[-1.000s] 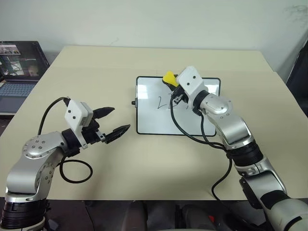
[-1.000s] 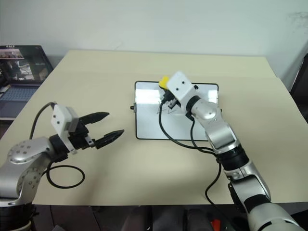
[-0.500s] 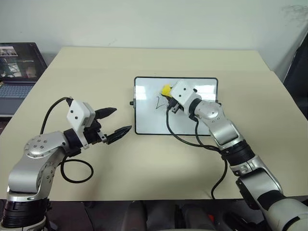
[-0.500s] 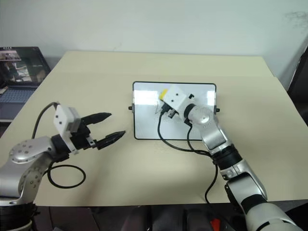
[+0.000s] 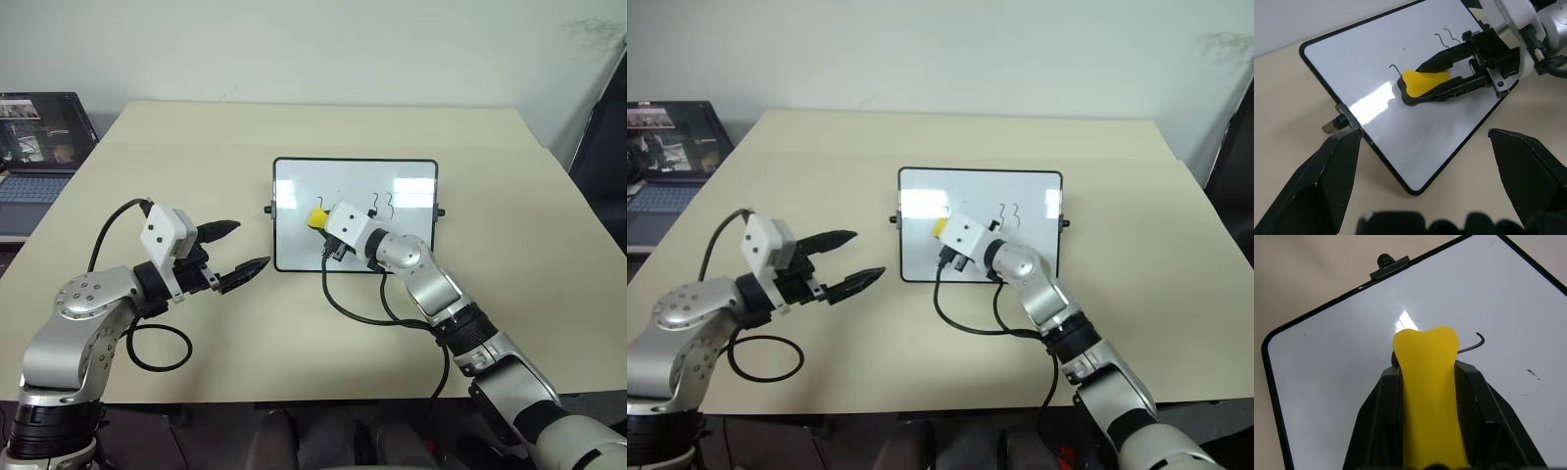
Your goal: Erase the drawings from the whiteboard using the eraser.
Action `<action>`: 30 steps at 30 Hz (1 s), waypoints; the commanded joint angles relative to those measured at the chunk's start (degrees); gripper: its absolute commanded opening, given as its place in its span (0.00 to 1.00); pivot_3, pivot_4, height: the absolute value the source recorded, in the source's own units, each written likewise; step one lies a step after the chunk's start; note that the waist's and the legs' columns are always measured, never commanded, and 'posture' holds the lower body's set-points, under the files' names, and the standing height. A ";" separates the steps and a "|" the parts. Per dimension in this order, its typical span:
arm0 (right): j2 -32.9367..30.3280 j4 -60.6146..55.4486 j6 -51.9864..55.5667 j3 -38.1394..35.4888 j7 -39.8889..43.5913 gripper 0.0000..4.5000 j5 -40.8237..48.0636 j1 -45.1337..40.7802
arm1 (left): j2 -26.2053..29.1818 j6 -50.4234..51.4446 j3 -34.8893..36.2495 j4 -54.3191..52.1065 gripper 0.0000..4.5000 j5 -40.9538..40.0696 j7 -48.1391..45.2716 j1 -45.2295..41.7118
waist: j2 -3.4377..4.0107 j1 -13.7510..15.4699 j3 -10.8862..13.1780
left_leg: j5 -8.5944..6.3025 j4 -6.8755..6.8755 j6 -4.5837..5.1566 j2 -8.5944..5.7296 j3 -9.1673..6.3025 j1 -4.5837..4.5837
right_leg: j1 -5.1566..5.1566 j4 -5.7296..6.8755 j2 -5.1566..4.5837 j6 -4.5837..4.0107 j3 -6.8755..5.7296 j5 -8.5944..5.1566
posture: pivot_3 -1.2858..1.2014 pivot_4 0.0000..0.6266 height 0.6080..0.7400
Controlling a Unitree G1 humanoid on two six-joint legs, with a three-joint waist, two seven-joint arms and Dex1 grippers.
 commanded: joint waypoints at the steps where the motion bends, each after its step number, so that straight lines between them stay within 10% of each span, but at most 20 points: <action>1: -1.13 -11.38 5.84 -3.89 2.74 0.24 2.47 -0.68 | 0.07 -2.46 1.39 1.18 1.00 1.18 0.32 0.16 | 0.03 0.28 0.07 | 0.00 -0.01 -0.01 0.00 -0.01 -0.09 | -0.05 -0.01 -0.01 0.00 -0.02 0.00 | 0.52 0.24 1.00; 17: 1.82 7.01 -1.30 -3.32 -3.02 0.24 -1.59 -11.98 | -0.14 -3.82 -0.36 1.93 1.00 1.54 -1.97 0.45 | 0.02 0.27 0.08 | 0.00 -0.13 -0.05 -0.01 0.14 -0.91 | -0.93 -0.03 -0.05 -0.01 0.00 0.00 | 0.52 0.24 1.00; 30: 2.51 15.73 -6.17 1.28 0.22 0.24 -3.92 -4.05 | -0.30 -3.27 -0.25 0.67 1.00 1.28 -1.70 0.16 | -0.09 0.17 -0.02 | 0.02 -0.04 -0.05 0.00 0.08 -0.68 | -0.73 0.08 -0.04 -0.01 -0.02 0.00 | 0.52 0.24 1.00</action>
